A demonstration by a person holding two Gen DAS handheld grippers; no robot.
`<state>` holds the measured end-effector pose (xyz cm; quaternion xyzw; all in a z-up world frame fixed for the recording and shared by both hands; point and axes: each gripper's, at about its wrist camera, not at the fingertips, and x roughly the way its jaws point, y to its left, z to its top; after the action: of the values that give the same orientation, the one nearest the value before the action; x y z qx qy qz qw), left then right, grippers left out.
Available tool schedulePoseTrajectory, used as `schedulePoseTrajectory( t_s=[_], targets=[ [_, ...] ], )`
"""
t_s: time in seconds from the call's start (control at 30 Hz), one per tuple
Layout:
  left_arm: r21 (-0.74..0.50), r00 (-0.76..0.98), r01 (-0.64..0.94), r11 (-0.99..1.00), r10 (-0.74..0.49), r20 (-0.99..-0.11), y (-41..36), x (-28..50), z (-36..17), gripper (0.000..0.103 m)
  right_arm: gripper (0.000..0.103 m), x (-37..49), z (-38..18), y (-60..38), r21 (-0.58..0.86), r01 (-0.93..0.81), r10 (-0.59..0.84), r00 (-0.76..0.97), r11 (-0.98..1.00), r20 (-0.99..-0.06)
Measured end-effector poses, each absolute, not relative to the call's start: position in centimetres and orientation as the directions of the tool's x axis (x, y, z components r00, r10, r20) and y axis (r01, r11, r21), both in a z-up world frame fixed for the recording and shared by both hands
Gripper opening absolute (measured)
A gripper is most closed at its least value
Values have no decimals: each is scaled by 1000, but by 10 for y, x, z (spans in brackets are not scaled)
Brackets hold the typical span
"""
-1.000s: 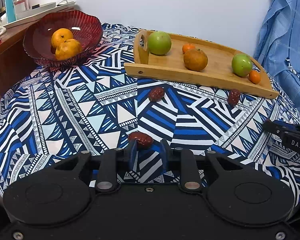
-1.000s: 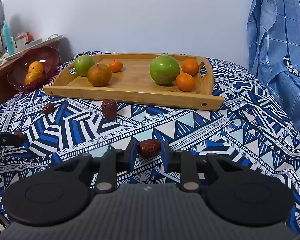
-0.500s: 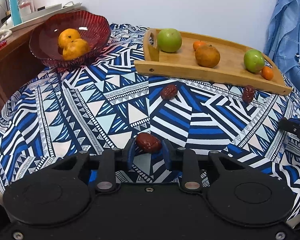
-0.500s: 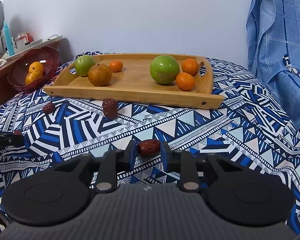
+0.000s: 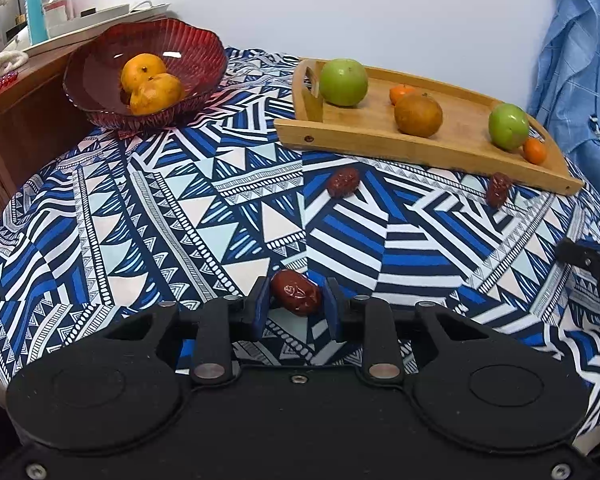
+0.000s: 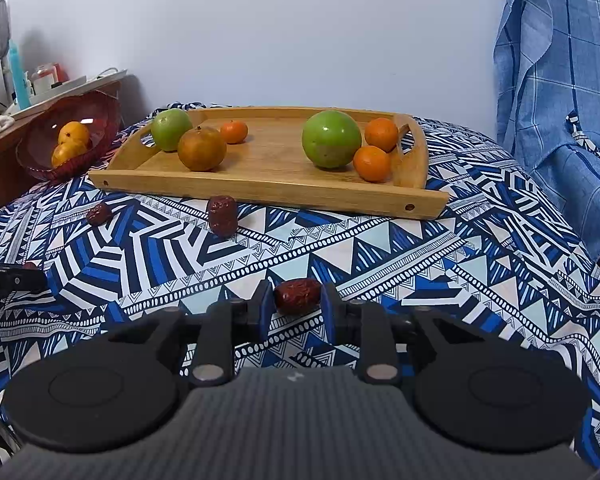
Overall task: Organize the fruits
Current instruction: 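Carry the date onto the tray and open the left tool while the right tool places its date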
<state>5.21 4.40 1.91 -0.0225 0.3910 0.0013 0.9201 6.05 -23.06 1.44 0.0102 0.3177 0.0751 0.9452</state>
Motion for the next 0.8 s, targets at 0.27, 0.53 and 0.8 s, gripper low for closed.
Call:
schedulePoseTrajectory(
  t_s=[0.27, 0.53, 0.8],
  targets=[
    [-38, 708, 5, 999, -30, -705, 38, 47, 25, 27, 30, 60, 15, -229, 54, -143, 147, 791, 988, -594],
    [-33, 726, 43, 999, -54, -686, 28, 46, 34, 27, 30, 58, 17, -229, 49, -142, 144, 799, 989, -584],
    [-36, 736, 61, 997, -69, -674, 23, 48, 39, 27, 30, 56, 20, -230, 53, -135, 141, 813, 990, -565]
  ],
)
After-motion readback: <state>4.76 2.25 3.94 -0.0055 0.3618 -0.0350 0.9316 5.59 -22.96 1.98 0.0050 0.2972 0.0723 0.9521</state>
